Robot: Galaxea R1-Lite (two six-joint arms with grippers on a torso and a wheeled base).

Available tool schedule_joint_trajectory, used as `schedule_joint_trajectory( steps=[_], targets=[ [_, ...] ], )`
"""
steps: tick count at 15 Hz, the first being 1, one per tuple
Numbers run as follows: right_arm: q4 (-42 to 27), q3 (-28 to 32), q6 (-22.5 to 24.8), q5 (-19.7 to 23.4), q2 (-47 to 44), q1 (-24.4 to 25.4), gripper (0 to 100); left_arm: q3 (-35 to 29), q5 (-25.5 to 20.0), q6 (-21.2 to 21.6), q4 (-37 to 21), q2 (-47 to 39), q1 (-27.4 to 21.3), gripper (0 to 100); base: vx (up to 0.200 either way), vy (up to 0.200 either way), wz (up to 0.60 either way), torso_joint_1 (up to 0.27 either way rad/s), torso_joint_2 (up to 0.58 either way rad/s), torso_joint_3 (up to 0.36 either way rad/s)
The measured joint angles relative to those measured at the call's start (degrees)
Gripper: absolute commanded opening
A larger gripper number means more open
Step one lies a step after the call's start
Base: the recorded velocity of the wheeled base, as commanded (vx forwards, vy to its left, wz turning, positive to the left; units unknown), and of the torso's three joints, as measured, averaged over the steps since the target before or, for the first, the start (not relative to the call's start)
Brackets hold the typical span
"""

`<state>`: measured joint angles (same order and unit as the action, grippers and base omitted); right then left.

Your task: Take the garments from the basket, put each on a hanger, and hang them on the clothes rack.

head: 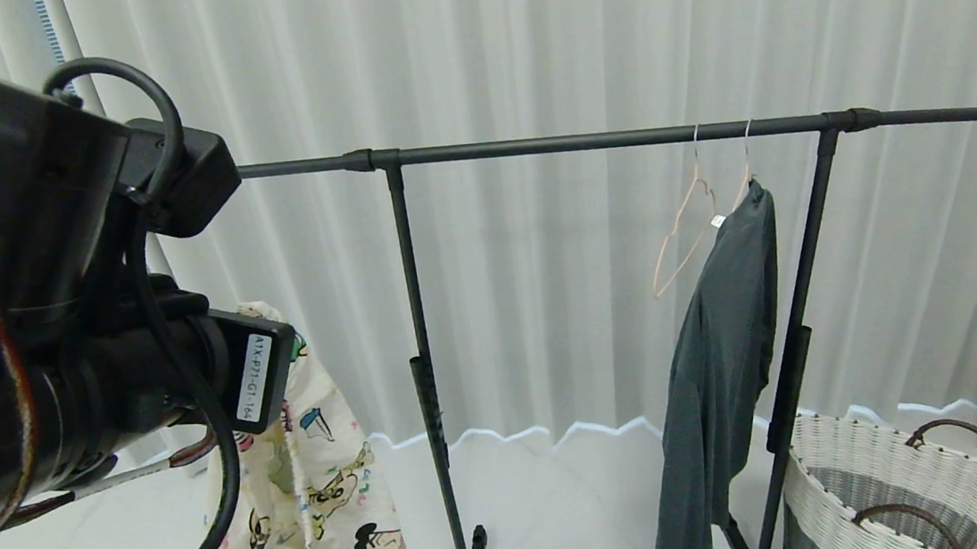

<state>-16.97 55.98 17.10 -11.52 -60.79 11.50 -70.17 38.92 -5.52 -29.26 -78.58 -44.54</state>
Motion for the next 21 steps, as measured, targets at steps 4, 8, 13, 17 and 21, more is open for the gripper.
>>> schedule_joint_trajectory(
  steps=[4,8,13,17,21],
  targets=[
    [0.1,-0.3,0.0,-0.1,-0.2,0.0,100,0.0,0.0,0.0,0.0,0.0,0.0,0,0.000,0.000,0.00,0.264,-0.52,-0.260],
    [1.3,-0.5,0.1,-0.1,-0.5,0.0,100,0.1,0.0,0.0,0.0,0.0,0.0,0,0.000,0.000,0.00,0.121,-0.24,-0.119],
    [1.7,-0.5,0.1,0.0,-0.7,0.0,100,0.1,0.0,0.0,0.0,0.0,0.0,0,0.160,0.000,0.00,0.003,-0.01,-0.003],
    [1.9,-0.5,0.1,-0.1,-0.8,0.0,100,0.1,0.0,0.0,0.0,0.0,0.0,0,0.200,0.000,0.00,0.011,0.00,-0.006],
    [2.5,-1.4,0.0,0.0,-0.8,0.0,100,0.1,0.0,0.0,0.0,0.0,0.0,0,0.200,0.000,0.00,0.001,0.00,0.000]
  ],
)
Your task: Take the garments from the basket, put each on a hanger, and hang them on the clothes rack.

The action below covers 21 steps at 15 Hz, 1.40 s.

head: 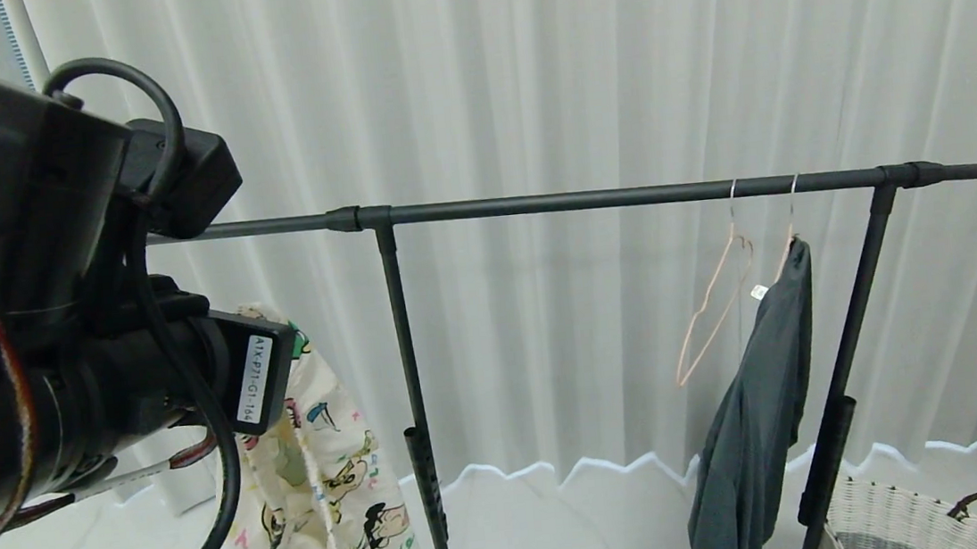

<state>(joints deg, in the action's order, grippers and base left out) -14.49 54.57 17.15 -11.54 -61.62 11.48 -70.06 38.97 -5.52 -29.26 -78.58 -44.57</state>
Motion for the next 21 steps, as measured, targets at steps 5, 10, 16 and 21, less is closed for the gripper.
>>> schedule_joint_trajectory(
  steps=[5,10,16,21],
  targets=[
    [0.0,-1.1,-0.3,0.1,0.2,0.0,100,0.0,0.0,-0.1,0.0,0.0,0.0,0,0.200,0.000,0.00,0.003,0.01,0.002],
    [0.0,-2.0,-4.2,0.7,-0.3,0.3,100,0.9,0.0,-0.2,0.1,0.5,-0.1,0,0.080,0.000,0.00,0.000,0.00,0.001],
    [0.1,-0.9,-20.5,0.4,-5.3,11.9,100,6.5,0.0,-0.2,5.9,2.1,0.0,0,0.000,0.000,0.00,0.000,0.00,0.000],
    [0.5,8.3,-34.3,-7.8,-20.2,20.8,100,6.9,-0.1,-0.2,6.0,2.7,-0.1,0,0.000,0.000,0.00,0.000,0.00,0.000]
  ],
)
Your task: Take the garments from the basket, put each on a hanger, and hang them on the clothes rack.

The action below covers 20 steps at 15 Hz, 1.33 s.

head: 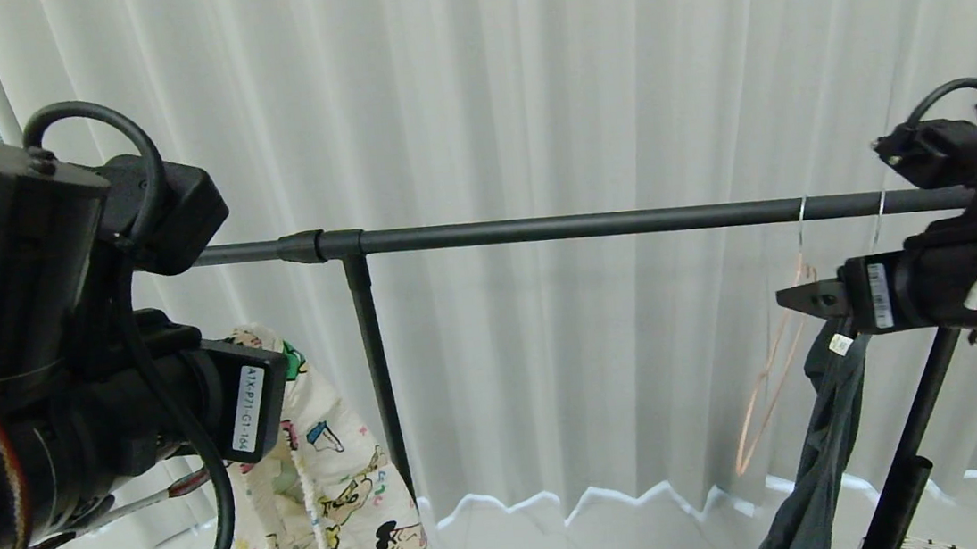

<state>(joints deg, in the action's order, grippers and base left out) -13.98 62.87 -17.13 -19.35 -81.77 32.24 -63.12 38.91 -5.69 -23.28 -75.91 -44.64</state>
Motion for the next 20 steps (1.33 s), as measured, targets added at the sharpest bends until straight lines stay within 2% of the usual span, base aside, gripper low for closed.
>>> schedule_joint_trajectory(
  steps=[2,5,9,12,18,19,20],
  targets=[
    [-3.4,4.5,-7.8,-2.3,-5.8,2.1,100,0.0,0.0,0.0,0.0,0.3,0.0,0,0.000,0.000,0.00,0.000,0.00,0.000],
    [-5.9,6.2,-14.3,-4.7,-10.6,3.4,100,0.0,0.0,-0.1,0.0,0.5,0.0,0,0.000,0.000,0.00,0.000,0.00,0.000],
    [-8.5,6.4,-20.7,-7.0,-14.6,4.1,100,0.1,0.0,-0.1,0.1,0.5,0.0,0,0.000,0.000,0.00,0.000,0.00,0.000],
    [-8.9,7.3,-28.5,-10.4,-17.9,4.2,100,0.2,0.0,-0.1,0.1,0.5,0.0,0,0.000,0.000,0.00,0.000,0.00,0.000],
    [-9.0,9.4,-31.7,-11.0,-21.4,3.7,100,0.2,0.0,-0.1,0.1,0.6,0.1,0,0.000,0.000,0.00,0.000,0.00,0.000],
    [-8.9,9.5,-32.1,-11.0,-21.7,3.5,0,0.2,0.0,-0.1,0.1,0.7,0.1,0,0.000,0.000,0.00,0.000,0.00,0.000],
    [-9.0,9.5,-32.2,-11.1,-22.0,3.1,0,0.2,0.0,-0.1,0.1,0.7,0.1,0,0.000,0.000,0.00,0.000,0.00,0.000]
  ],
)
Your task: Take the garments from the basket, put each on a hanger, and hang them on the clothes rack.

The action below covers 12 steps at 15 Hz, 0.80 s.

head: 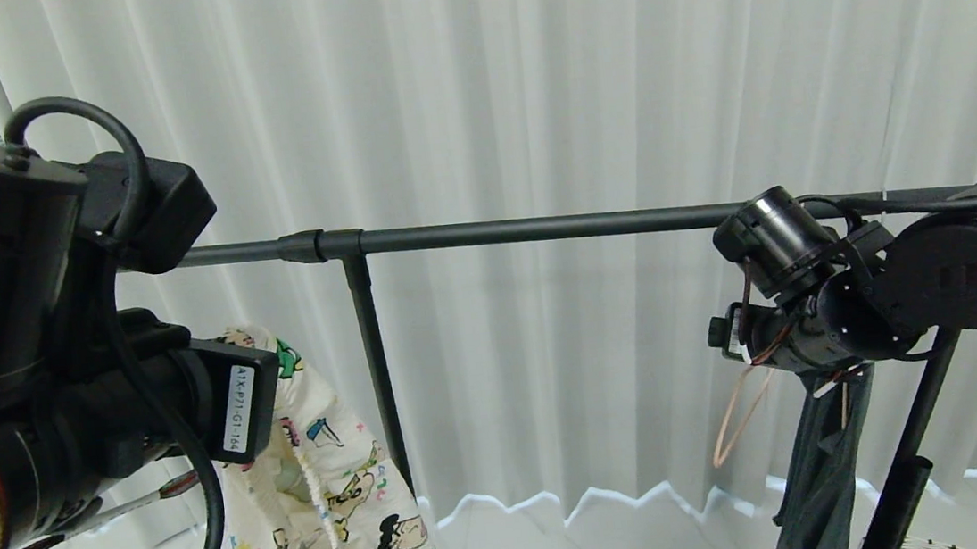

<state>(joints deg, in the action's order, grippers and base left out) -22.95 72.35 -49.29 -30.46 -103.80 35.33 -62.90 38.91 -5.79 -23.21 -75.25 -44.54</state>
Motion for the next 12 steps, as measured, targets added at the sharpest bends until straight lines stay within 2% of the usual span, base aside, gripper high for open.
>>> schedule_joint_trajectory(
  steps=[5,8,12],
  targets=[
    [-0.2,0.0,-0.1,0.0,-1.0,-1.1,0,0.0,0.0,0.0,0.0,0.0,0.0,0,0.000,0.000,0.00,0.000,0.00,0.000],
    [-3.2,0.0,-0.1,0.0,-1.0,-1.2,0,0.0,0.0,0.0,0.0,0.1,0.1,0,0.000,0.000,0.00,0.000,0.00,0.000],
    [-6.5,-0.1,2.6,0.0,1.4,-0.9,0,0.3,0.0,0.0,0.0,0.3,0.1,0,0.000,0.000,0.00,0.000,0.00,0.000]
  ],
)
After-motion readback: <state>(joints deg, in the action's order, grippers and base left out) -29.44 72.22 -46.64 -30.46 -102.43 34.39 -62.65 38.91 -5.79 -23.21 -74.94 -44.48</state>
